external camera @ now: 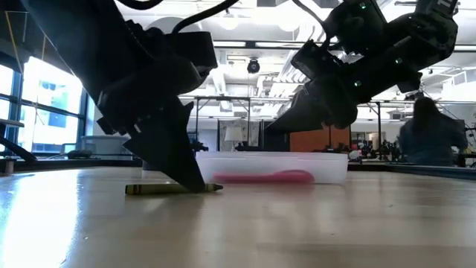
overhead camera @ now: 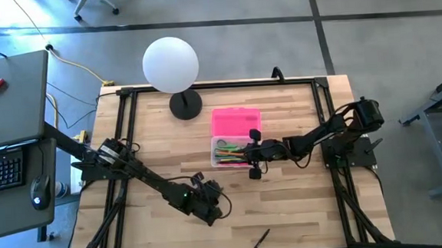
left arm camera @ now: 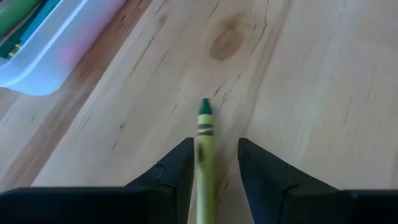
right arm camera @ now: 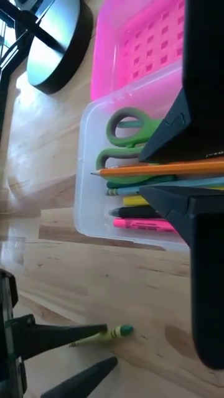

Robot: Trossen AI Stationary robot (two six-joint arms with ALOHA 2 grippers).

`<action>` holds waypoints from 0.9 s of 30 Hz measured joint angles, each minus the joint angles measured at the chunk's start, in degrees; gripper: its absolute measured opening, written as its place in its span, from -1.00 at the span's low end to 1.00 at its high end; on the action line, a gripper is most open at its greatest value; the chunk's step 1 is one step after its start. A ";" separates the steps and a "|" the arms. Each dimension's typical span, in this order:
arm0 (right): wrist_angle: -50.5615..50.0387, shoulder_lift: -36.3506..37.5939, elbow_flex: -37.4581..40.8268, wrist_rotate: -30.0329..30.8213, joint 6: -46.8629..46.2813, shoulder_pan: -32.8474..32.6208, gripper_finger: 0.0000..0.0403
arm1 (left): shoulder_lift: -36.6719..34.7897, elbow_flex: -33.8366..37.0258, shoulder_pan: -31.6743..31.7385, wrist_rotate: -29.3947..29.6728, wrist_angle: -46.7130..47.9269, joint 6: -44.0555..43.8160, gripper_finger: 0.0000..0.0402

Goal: Pick & place school supplies into a supply box
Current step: Put the light green crayon into the pink supply box

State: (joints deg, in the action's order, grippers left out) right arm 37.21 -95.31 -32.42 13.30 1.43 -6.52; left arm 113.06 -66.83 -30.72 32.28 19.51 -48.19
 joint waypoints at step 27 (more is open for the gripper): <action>-0.11 0.00 0.00 0.00 -1.65 0.00 -0.80 | 2.17 18.16 0.22 -0.11 -33.60 11.76 -0.22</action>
State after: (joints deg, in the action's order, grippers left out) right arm 37.10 -95.31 -32.42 13.30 -0.23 -6.52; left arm 115.23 -48.66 -30.50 32.17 -14.09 -36.44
